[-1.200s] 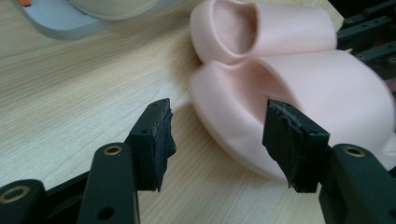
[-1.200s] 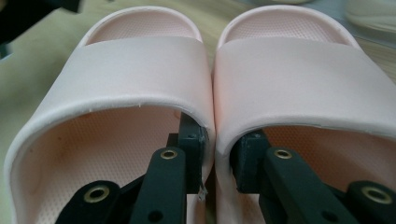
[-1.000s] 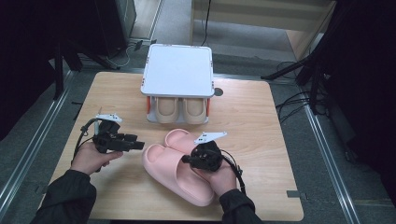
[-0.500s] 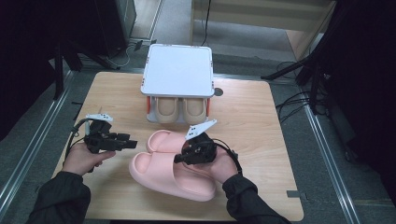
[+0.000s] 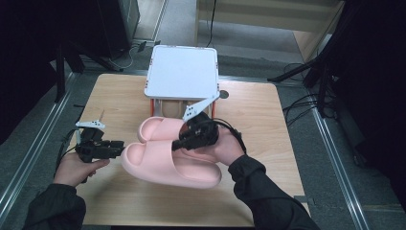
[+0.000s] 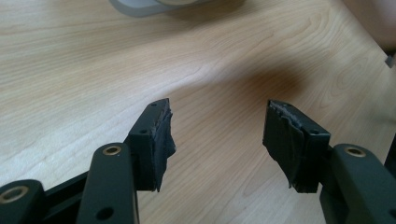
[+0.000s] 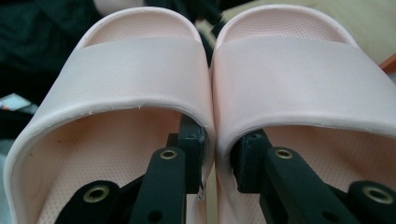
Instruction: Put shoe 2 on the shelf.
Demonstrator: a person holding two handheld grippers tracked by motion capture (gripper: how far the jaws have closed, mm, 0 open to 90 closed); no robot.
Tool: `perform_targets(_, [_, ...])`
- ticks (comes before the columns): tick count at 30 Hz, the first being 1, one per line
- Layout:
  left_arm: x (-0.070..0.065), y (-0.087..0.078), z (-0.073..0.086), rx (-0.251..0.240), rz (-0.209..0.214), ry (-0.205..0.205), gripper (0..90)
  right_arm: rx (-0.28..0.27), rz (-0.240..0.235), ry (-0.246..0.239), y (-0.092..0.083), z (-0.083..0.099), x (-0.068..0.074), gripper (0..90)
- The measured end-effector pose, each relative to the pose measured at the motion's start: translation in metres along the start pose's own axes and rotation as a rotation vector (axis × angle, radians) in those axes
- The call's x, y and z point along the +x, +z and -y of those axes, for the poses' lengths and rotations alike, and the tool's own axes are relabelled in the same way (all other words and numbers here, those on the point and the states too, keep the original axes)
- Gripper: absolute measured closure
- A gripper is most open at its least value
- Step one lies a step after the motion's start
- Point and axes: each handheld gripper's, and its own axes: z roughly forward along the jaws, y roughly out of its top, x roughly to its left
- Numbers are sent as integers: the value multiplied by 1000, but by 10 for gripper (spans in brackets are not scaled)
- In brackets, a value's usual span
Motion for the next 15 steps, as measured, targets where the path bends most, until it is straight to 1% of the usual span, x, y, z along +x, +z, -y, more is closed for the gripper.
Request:
perform_targets(1, [0, -1, 1, -1, -2, -4, 413, -5, 6, 7, -2, -5, 0, 767])
perform_targets(4, [-1, -3, 5, 6, -11, 1, 413, -19, 47, 5, -13, -24, -3, 765])
perform_targets(5, [-1, -3, 6, 5, -16, -4, 413, -24, 59, 16, -17, -32, -5, 765])
perform_targets(7, [-2, -2, 7, 10, -24, 3, 413, -29, 70, 22, -22, -42, -8, 766])
perform_targets(8, [-3, -2, 8, 12, -24, 2, 413, -29, 86, 33, -25, -50, -11, 766])
perform_targets(9, [-3, -2, 8, 12, -24, 2, 414, -29, 86, 33, -25, -50, -11, 766])
perform_targets(10, [-4, -2, 8, 14, -24, 3, 414, -27, 130, 37, -30, -62, -17, 766])
perform_targets(11, [-4, -1, 8, 14, -23, 8, 413, -30, 153, 46, -32, -68, -21, 766])
perform_targets(13, [-5, 0, 8, 12, -18, 8, 413, -41, 188, 70, -37, -76, -29, 766])
perform_targets(15, [-5, 1, 7, 12, -12, 7, 413, -56, 213, 95, -42, -84, -40, 766])
